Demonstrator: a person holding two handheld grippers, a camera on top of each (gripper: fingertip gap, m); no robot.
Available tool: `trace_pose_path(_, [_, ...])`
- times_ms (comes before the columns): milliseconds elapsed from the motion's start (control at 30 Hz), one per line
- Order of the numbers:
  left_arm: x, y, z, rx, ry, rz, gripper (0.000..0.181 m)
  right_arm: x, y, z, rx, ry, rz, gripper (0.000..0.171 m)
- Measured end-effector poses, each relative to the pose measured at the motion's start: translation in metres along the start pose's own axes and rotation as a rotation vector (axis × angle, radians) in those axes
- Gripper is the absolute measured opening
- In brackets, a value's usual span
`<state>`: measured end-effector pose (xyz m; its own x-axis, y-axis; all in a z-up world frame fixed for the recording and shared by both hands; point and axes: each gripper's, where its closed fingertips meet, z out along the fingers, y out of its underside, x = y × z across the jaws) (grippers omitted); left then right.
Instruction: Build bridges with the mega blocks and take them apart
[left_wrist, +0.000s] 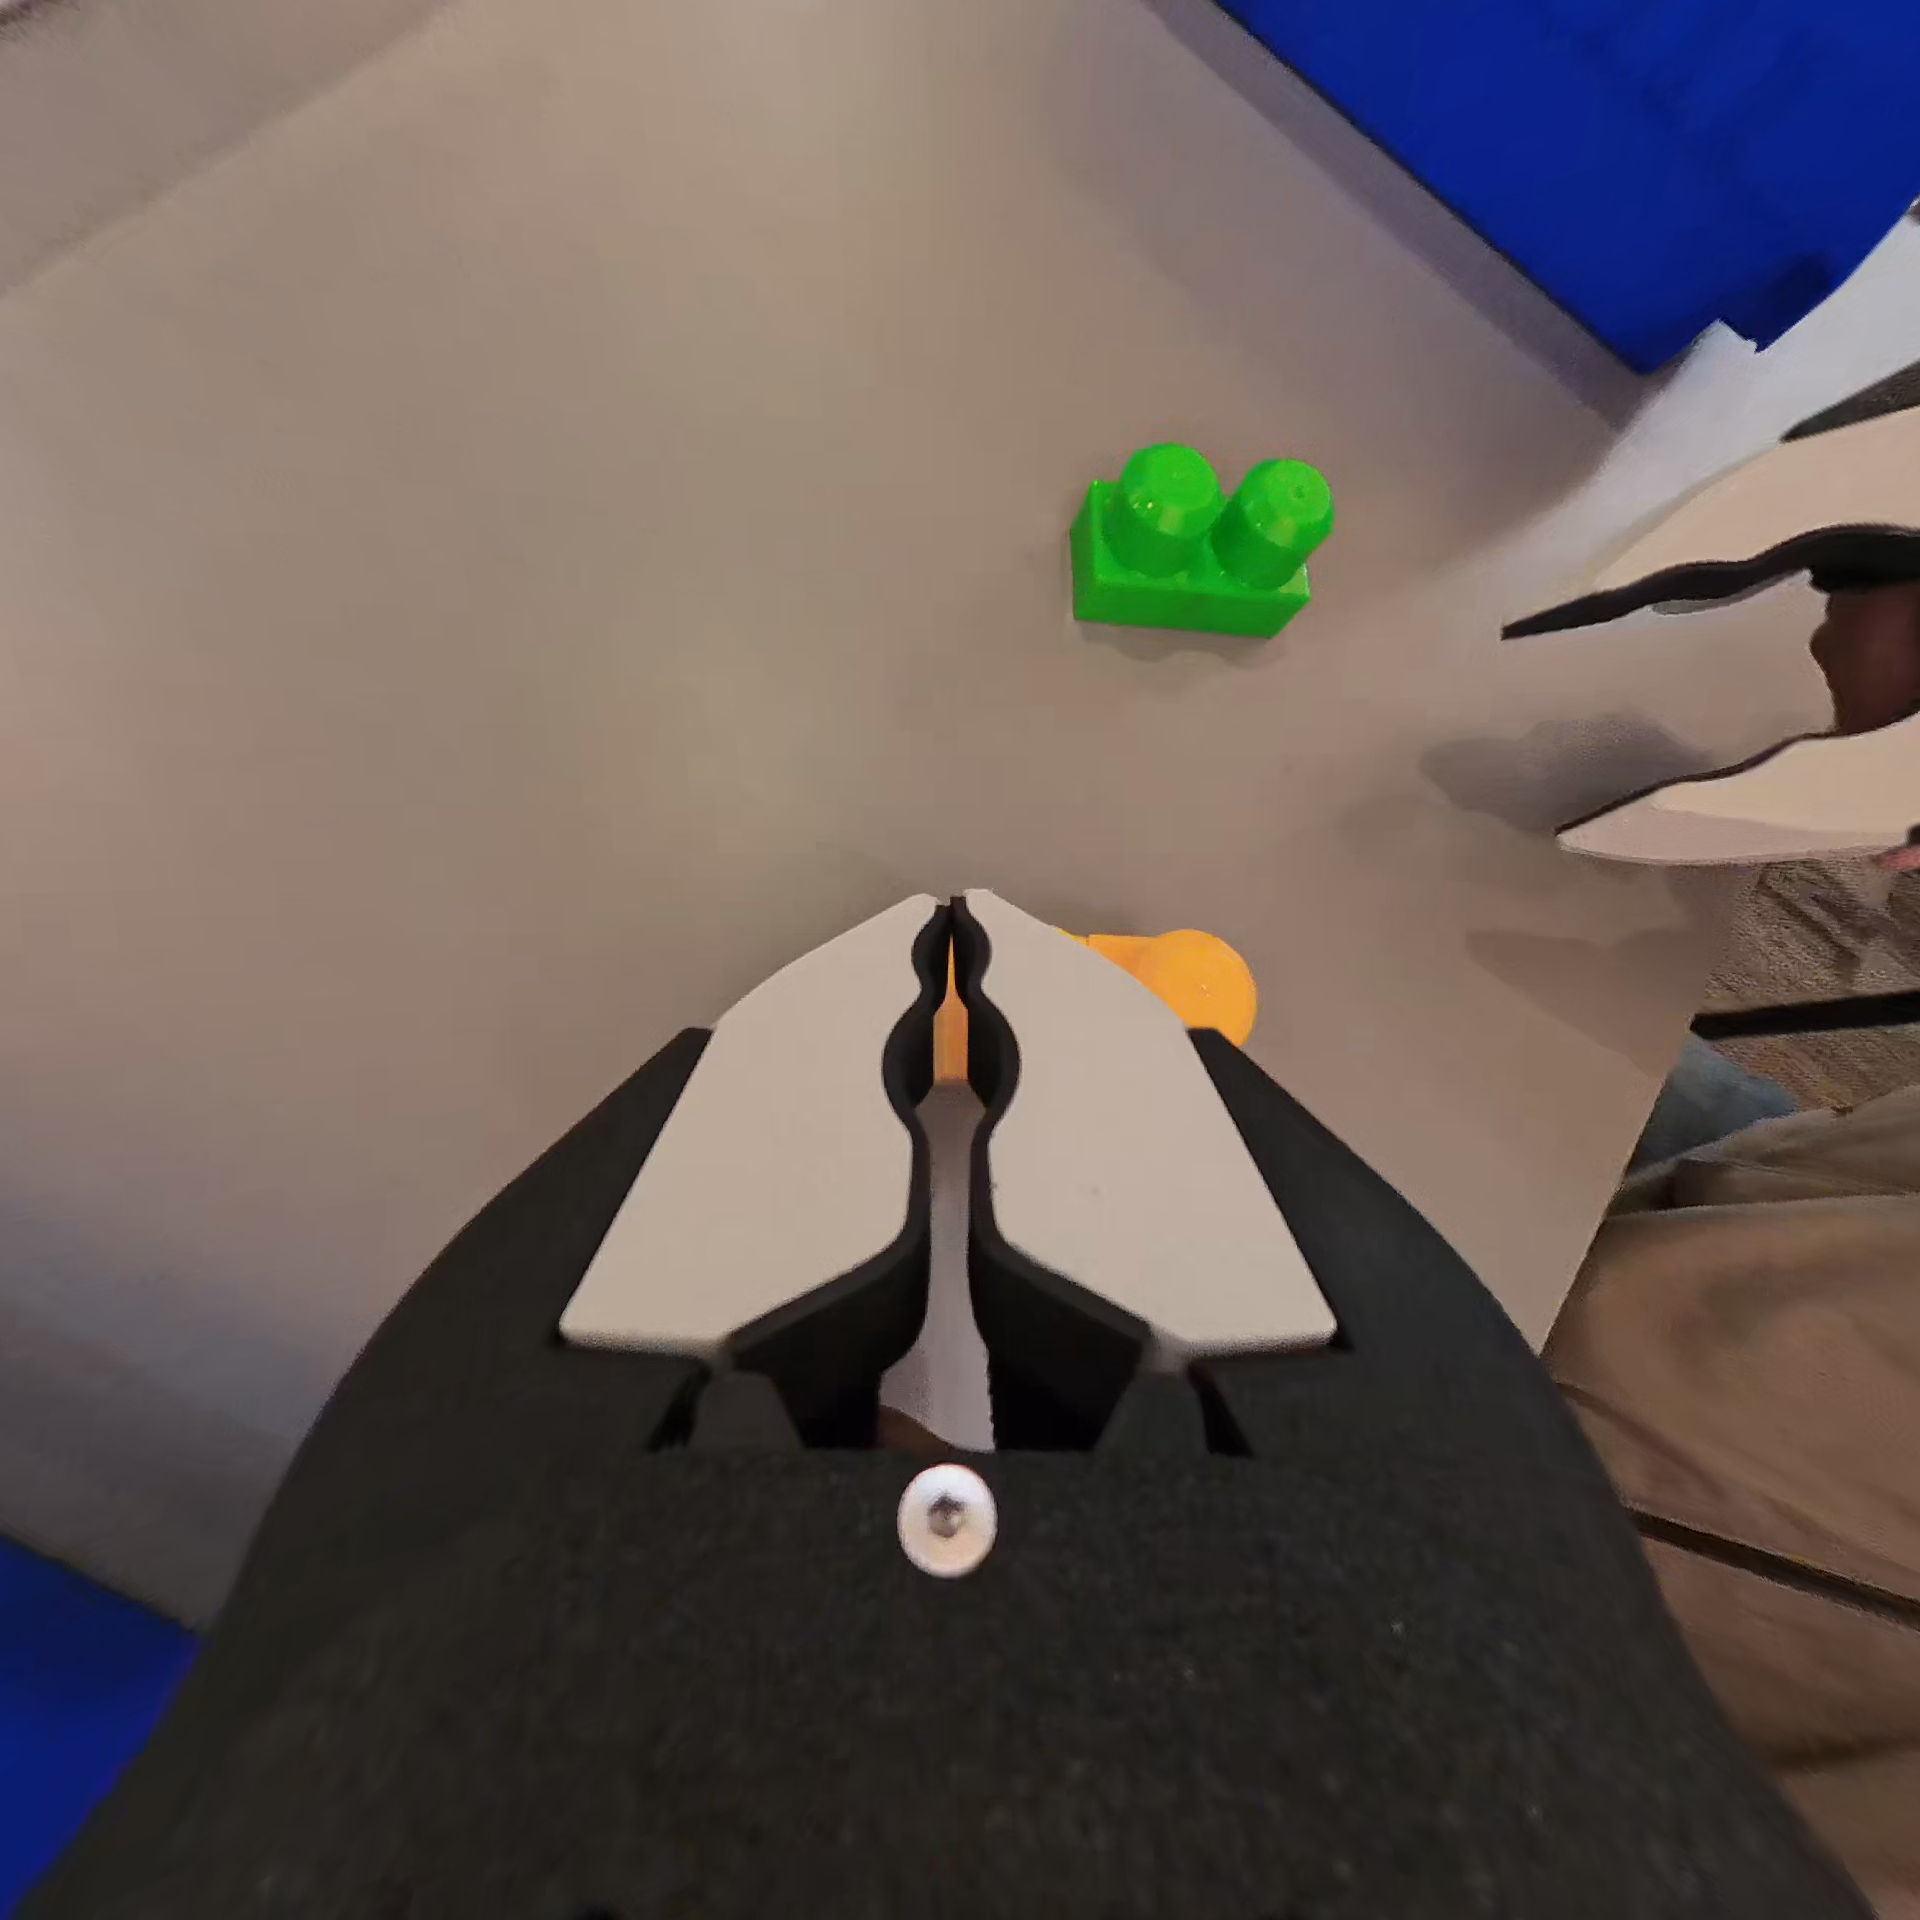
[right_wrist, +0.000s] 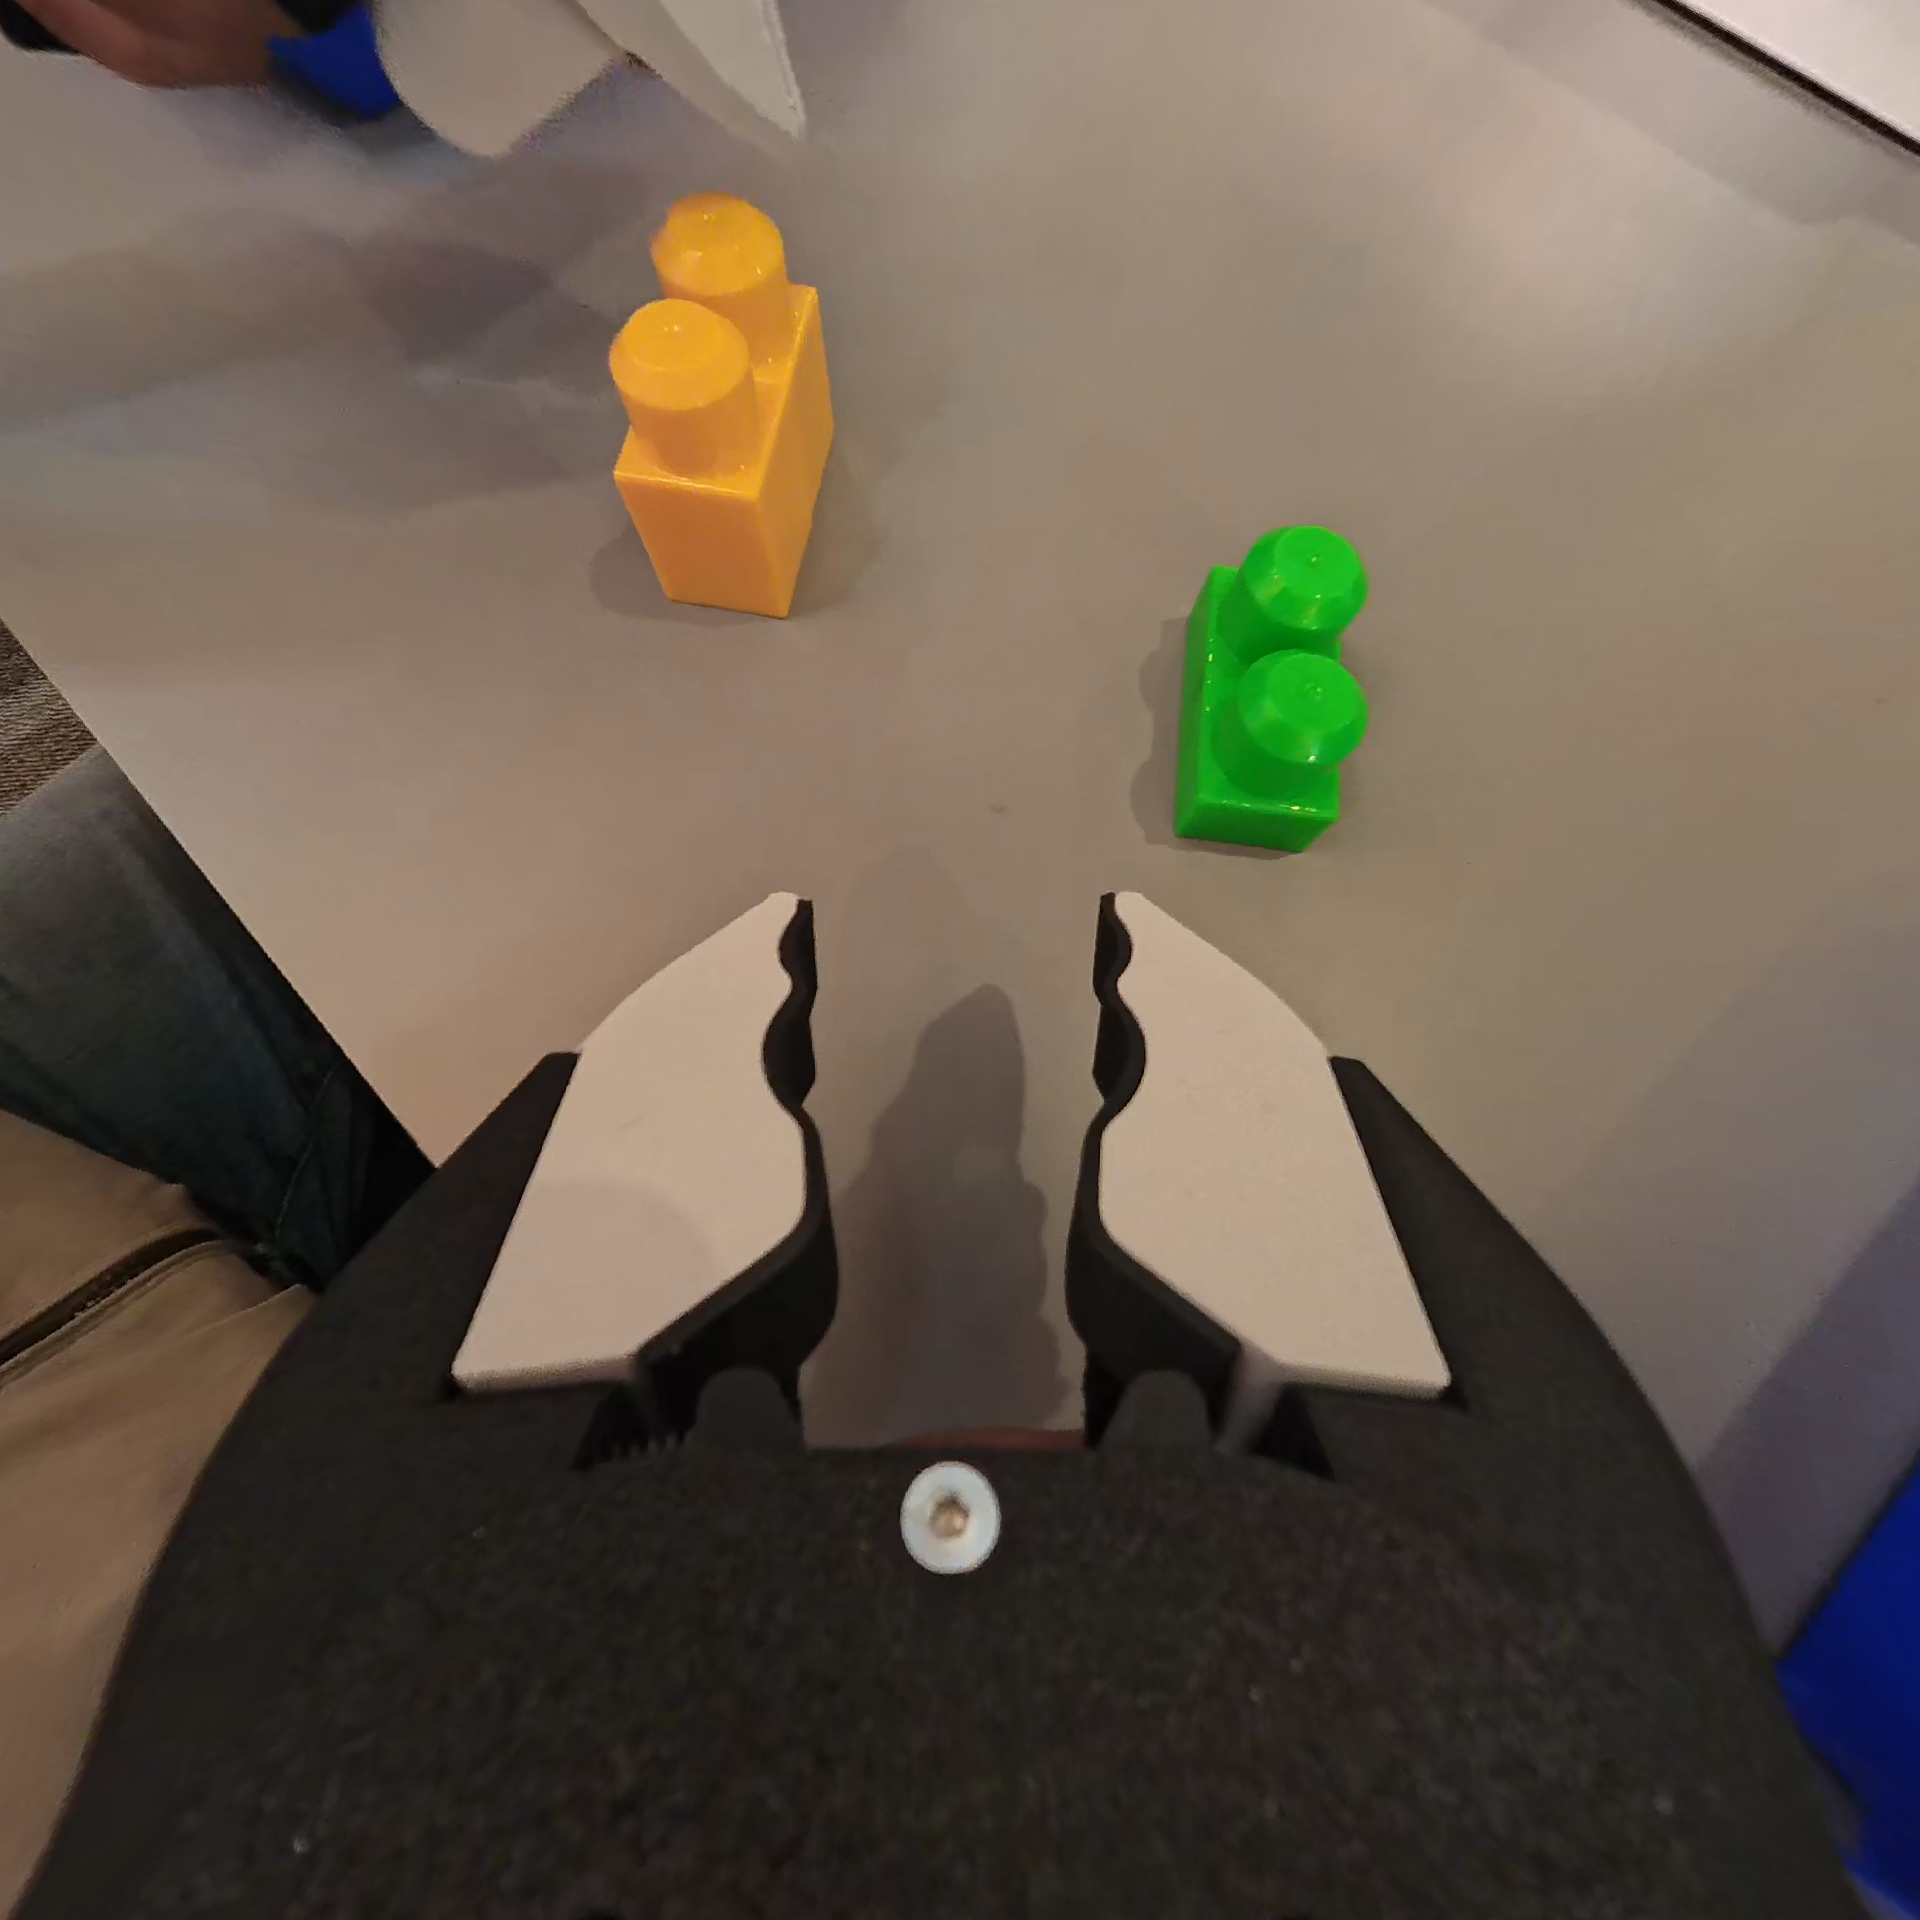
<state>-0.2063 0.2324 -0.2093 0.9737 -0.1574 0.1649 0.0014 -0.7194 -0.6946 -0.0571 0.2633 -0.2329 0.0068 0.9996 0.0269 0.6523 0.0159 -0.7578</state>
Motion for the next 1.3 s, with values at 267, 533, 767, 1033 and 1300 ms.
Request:
trace_pose_path(267, [0.030, 0.036, -0.033, 0.168, -0.172, 0.032, 0.058, 0.000, -0.001, -0.001, 0.007, -0.001, -0.002, 0.052])
trace_pose_path(533, [0.065, 0.065, -0.019, 0.198, -0.155, -0.043, 0.097, -0.004, -0.001, -0.003, 0.004, -0.006, -0.012, 0.052])
trace_pose_path(767, [0.039, 0.056, -0.009, 0.094, -0.187, 0.024, 0.108, -0.006, 0.000, -0.003, 0.001, -0.010, -0.018, 0.052])
trace_pose_path(1033, [0.029, 0.044, 0.021, 0.024, -0.152, 0.022, 0.108, -0.005, -0.003, -0.006, 0.007, -0.006, -0.020, 0.052])
trace_pose_path(1300, [0.025, 0.052, 0.038, -0.088, -0.157, 0.035, 0.104, -0.004, -0.002, -0.007, 0.005, -0.007, -0.018, 0.052])
